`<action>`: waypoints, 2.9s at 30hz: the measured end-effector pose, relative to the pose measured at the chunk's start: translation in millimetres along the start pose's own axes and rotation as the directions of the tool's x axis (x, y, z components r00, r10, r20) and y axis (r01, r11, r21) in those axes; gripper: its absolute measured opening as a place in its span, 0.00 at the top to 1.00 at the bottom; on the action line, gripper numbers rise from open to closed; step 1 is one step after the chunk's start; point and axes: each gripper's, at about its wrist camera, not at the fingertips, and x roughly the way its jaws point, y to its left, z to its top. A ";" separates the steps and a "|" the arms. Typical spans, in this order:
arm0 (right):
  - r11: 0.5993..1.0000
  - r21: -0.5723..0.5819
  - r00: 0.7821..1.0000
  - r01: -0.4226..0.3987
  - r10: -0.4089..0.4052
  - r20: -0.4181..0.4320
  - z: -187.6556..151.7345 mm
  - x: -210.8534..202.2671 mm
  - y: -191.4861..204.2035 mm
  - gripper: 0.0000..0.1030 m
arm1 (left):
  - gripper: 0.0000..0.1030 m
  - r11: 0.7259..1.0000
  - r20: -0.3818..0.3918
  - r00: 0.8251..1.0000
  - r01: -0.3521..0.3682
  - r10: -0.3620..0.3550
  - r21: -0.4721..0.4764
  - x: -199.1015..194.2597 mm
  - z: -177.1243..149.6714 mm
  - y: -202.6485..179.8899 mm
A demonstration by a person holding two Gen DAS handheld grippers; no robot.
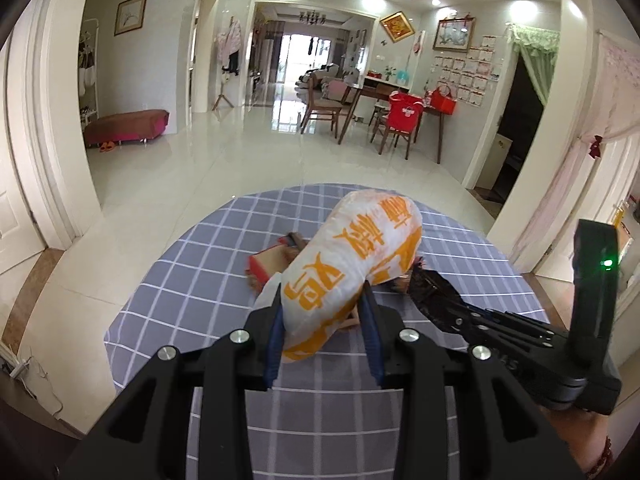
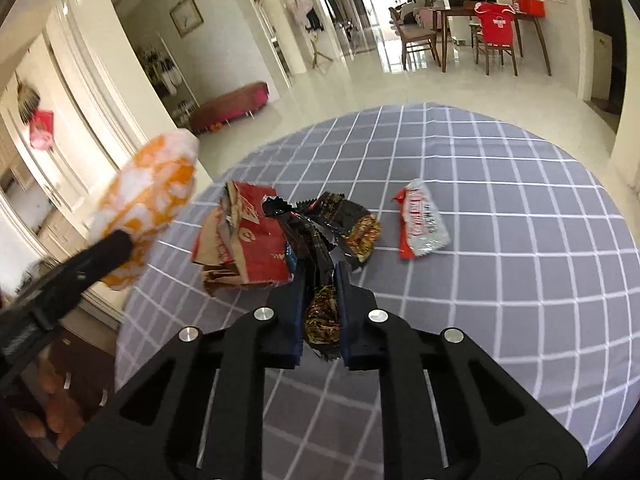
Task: Collect trash
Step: 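Grasp the white-orange bag with the left tool while the right grasps a black snack bag, then carry both bags over the blue bin and open both tools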
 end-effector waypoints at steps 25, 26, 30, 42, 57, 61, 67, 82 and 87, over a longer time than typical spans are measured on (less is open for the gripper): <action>0.914 0.364 0.912 0.180 -0.294 0.287 -129.3 -277.2 -217.3 0.87 | 0.68 0.874 -0.212 0.921 0.379 -0.325 0.304 15.5 -86.8 -328.5; 0.905 0.379 0.907 0.191 -0.310 0.284 -135.2 -282.9 -225.7 0.87 | 0.68 0.865 -0.228 0.916 0.391 -0.331 0.314 19.7 -93.1 -340.7; 0.871 0.439 0.893 0.220 -0.361 0.269 -160.2 -300.8 -257.8 0.87 | 0.68 0.833 -0.283 0.893 0.435 -0.350 0.343 33.7 -115.5 -381.9; 0.792 0.560 0.865 0.245 -0.439 0.242 -206.6 -329.6 -310.5 0.87 | 0.28 0.826 -0.362 0.879 0.438 -0.310 0.354 72.1 -151.2 -447.2; 0.794 0.563 0.887 0.229 -0.408 0.214 -197.5 -315.9 -321.3 0.87 | 0.28 0.838 -0.372 0.886 0.413 -0.277 0.358 72.9 -161.4 -441.9; 0.797 0.560 0.889 0.226 -0.403 0.215 -199.2 -312.7 -324.5 0.87 | 0.28 0.842 -0.370 0.887 0.409 -0.277 0.352 71.0 -159.1 -435.2; 0.799 0.559 0.888 0.223 -0.403 0.222 -195.2 -309.4 -324.8 0.86 | 0.28 0.848 -0.359 0.892 0.401 -0.275 0.347 67.3 -152.7 -431.8; 0.766 0.607 0.857 0.214 -0.445 0.259 -187.0 -312.1 -330.9 0.29 | 0.28 0.861 -0.330 0.902 0.387 -0.279 0.331 58.5 -133.9 -416.3; 0.778 0.588 0.860 0.224 -0.441 0.257 -179.3 -310.7 -317.8 0.29 | 0.28 0.863 -0.313 0.906 0.385 -0.285 0.328 51.0 -127.3 -408.4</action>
